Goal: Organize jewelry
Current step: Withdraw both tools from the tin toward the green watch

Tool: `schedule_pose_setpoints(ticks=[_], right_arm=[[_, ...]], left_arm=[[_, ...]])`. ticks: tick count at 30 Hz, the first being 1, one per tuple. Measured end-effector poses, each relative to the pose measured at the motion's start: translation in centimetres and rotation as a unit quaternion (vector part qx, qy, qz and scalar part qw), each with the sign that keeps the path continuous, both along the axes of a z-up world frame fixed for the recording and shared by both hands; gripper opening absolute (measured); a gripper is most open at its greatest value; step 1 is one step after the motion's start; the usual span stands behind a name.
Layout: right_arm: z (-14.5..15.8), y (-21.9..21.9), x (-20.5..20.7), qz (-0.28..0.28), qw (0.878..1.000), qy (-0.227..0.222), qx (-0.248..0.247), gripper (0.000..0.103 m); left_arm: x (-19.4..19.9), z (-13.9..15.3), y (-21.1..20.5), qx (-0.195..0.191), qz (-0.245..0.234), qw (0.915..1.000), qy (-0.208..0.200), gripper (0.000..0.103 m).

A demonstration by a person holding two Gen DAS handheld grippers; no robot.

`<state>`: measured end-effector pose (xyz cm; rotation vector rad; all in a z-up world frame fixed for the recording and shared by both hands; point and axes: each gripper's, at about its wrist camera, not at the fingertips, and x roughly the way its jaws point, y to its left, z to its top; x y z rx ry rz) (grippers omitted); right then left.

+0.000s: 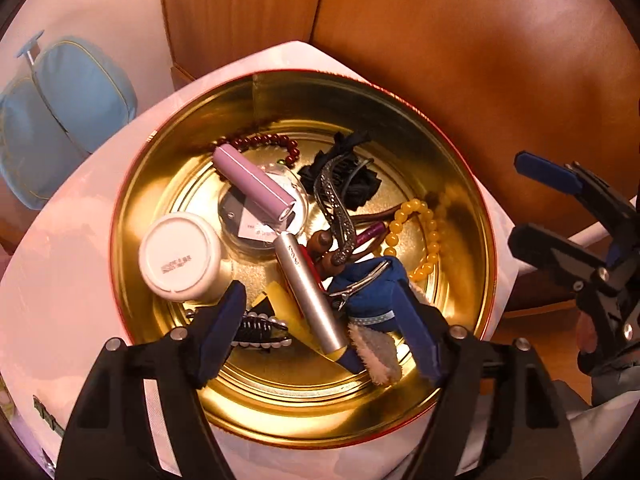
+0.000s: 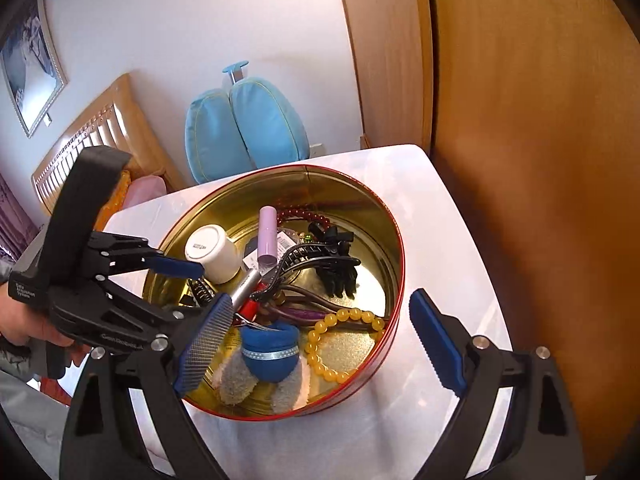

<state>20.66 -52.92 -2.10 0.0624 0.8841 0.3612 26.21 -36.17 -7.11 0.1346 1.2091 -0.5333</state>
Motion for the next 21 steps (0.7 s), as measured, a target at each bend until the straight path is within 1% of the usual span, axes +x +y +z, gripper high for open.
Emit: schedule_pose_setpoints(ticks=[2,5,8,11,13,16,17,18,20,21], right_arm=[[0.3,0.3,0.1,0.014,1.0,-0.004,0.005,0.091],[0.8,1.8,0.7,0.053,0.998,-0.01,0.012,0.091],[1.1,4.4,1.2,0.105,0.994,-0.015,0.02,0.091],[1.3,7.9,1.4,0.157,0.987,-0.013,0.029,0.091],[1.3,10.7,1.1,0.194,0.98,-0.01,0.038,0.091],[1.3,15.1,0.0,0.24,0.97,-0.01,0.04,0.091],[1.1,16.7,-0.6,0.253,0.967,-0.006,0.039,0.091],[1.0,18.1,-1.1,0.264,0.964,-0.001,0.039,0.091],[0.4,21.2,-2.3,0.285,0.958,0.012,0.038,0.091],[-0.1,23.0,-2.9,0.294,0.955,0.021,0.035,0.091]], left_arm=[[-0.7,1.3,1.4,-0.011,0.032,0.9992,-0.02,0.074],[-2.2,2.6,4.7,-0.019,0.092,0.9948,-0.041,0.074],[-4.6,2.9,9.1,-0.014,0.164,0.9851,-0.05,0.074],[-7.9,2.4,14.0,-0.011,0.24,0.9698,-0.039,0.074],[-10.6,2.0,17.4,-0.008,0.289,0.9568,-0.029,0.074],[-14.1,1.1,21.5,-0.013,0.347,0.9377,-0.018,0.074],[-15.0,0.9,23.1,-0.019,0.365,0.9308,-0.012,0.074],[-15.8,0.6,24.5,-0.027,0.377,0.9256,-0.009,0.074],[-17.2,0.6,27.0,-0.043,0.388,0.9208,-0.009,0.078],[-17.6,0.6,28.3,-0.044,0.391,0.9191,-0.015,0.081]])
